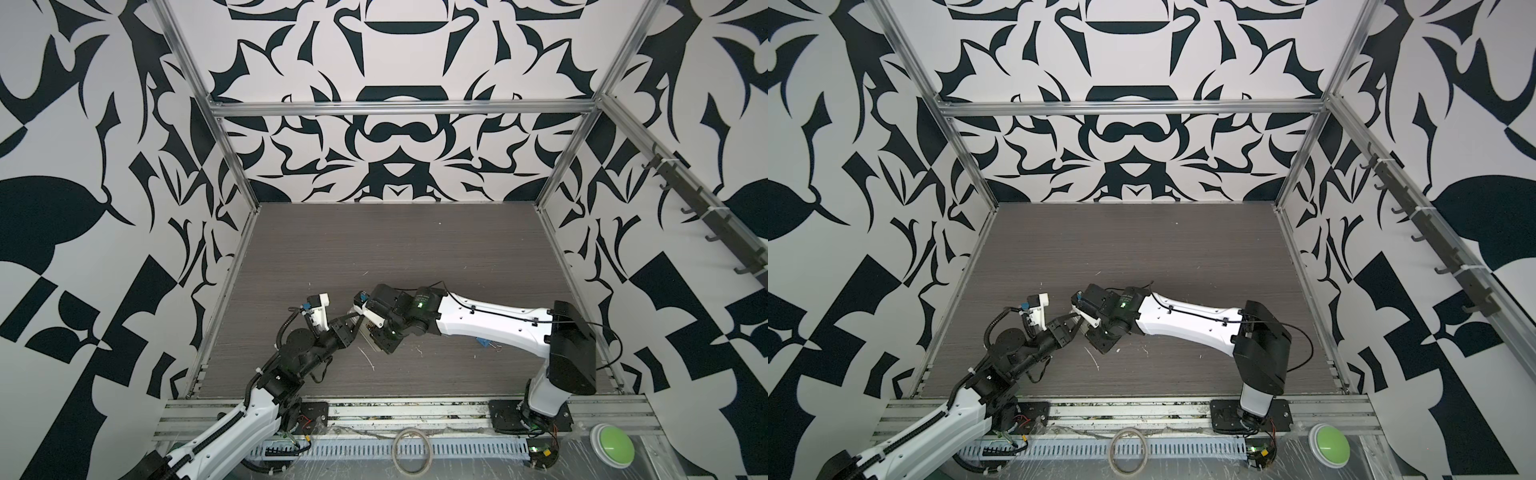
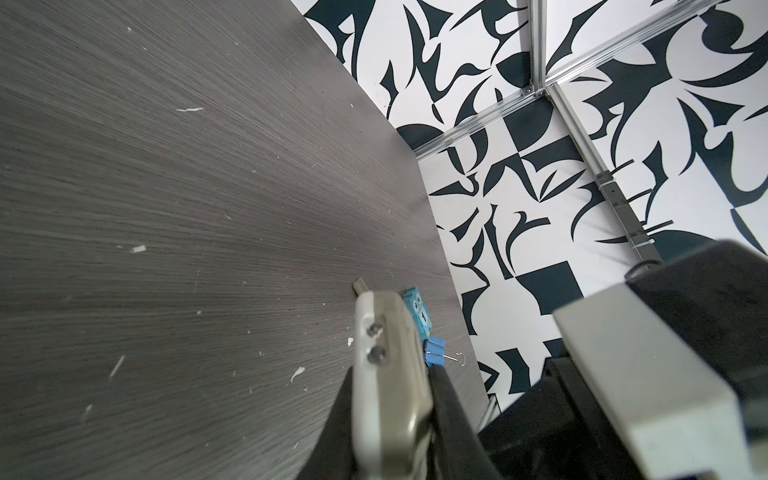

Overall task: Load the batteries into the remote control
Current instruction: 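Lower the battery into the compartment beside the first battery with the right gripper, then open the right gripper and reposition it over the remote's compartment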

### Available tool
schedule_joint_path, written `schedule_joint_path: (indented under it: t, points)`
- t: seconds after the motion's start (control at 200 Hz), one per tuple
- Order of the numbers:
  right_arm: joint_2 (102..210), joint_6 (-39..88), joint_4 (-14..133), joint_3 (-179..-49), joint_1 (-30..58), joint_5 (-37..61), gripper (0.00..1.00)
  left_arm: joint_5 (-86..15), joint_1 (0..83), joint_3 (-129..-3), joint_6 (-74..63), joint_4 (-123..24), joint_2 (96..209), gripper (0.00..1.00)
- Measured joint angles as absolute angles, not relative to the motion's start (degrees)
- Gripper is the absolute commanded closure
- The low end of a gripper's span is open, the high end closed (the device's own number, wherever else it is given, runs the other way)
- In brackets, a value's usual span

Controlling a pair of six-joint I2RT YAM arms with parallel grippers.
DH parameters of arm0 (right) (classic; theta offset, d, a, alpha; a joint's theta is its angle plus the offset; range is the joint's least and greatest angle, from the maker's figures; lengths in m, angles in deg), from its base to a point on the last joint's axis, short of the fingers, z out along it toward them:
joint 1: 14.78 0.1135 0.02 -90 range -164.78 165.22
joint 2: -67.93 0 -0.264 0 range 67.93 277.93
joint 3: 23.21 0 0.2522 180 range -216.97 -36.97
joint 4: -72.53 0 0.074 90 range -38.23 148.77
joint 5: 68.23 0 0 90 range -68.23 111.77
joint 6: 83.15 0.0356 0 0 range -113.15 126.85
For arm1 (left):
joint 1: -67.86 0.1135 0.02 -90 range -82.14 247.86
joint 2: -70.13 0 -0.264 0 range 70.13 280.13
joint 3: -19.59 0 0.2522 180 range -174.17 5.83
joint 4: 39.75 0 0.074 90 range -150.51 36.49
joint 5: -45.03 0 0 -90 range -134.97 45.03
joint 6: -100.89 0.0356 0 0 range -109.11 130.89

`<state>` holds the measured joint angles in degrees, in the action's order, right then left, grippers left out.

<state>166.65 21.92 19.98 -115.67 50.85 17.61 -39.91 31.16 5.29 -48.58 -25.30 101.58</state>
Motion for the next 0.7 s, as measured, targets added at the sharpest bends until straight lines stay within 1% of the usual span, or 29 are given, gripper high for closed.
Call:
schedule_joint_path:
  t: [0.155, 0.45, 0.7]
  points:
    - [166.59, 21.94, 20.07, -115.67, 51.13, 17.59, 0.73, -39.91, 31.16, 5.29, -49.34, -24.95, 101.60, 1.00]
    - [163.81, 22.01, 19.85, -115.67, 51.65, 17.98, 0.60, -39.51, 31.16, 5.29, -50.54, -23.27, 102.45, 1.00]
    - [159.68, 21.86, 18.73, -115.76, 51.74, 18.88, 0.56, -38.25, 31.16, 5.29, -50.87, -22.92, 102.47, 1.00]
